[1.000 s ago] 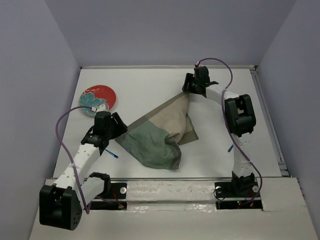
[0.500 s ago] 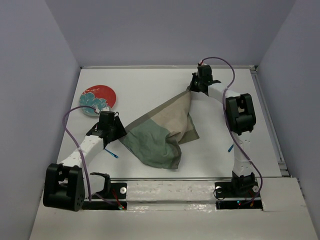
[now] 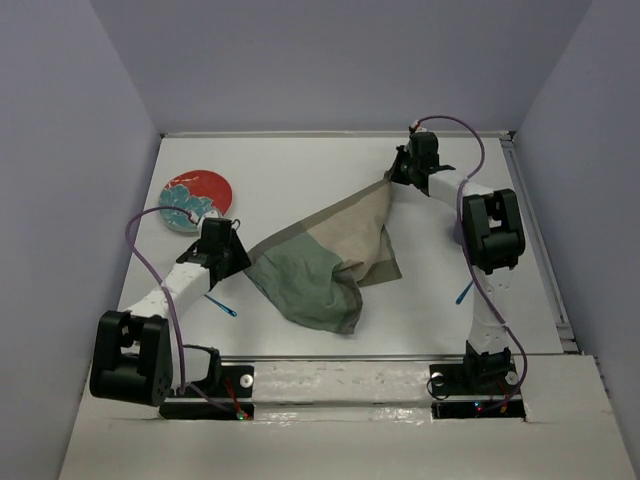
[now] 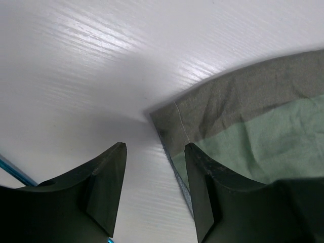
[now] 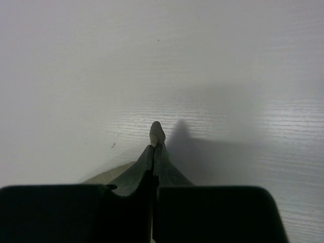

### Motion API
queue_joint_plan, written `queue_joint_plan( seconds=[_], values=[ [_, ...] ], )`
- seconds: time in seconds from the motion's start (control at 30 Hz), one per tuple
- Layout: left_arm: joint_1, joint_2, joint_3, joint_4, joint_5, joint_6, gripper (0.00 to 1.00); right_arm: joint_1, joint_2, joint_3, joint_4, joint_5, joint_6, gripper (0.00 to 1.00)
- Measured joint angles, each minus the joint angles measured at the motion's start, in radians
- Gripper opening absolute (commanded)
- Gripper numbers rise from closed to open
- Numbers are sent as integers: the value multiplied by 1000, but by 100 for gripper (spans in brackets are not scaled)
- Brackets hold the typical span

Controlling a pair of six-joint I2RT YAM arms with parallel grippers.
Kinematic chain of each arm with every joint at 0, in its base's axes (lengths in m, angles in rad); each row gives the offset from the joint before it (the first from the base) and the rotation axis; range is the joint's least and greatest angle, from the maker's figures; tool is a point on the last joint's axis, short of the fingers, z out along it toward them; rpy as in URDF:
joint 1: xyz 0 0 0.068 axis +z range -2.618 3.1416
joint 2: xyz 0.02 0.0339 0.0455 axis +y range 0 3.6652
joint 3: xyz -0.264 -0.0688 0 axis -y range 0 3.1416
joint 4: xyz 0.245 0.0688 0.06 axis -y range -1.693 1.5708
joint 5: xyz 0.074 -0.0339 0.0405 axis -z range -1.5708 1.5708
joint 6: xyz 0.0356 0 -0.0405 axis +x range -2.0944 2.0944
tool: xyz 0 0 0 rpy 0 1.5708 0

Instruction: Set the dinner table for one person

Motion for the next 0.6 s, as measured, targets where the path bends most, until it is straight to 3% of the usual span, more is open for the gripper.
queue_joint_plan(
  seconds=[0.37,0.4,0.6],
  values=[
    [0,132,21,56,-13,-3,47,0,-18,-32,45,-52,-8,0],
    [0,138,26,60,-15,-3,38,0,-18,-32,49,-57,-7,0],
    [-2,185,60,78,-26,2,15,0,-18,-32,60,-76,-6,0]
  ],
)
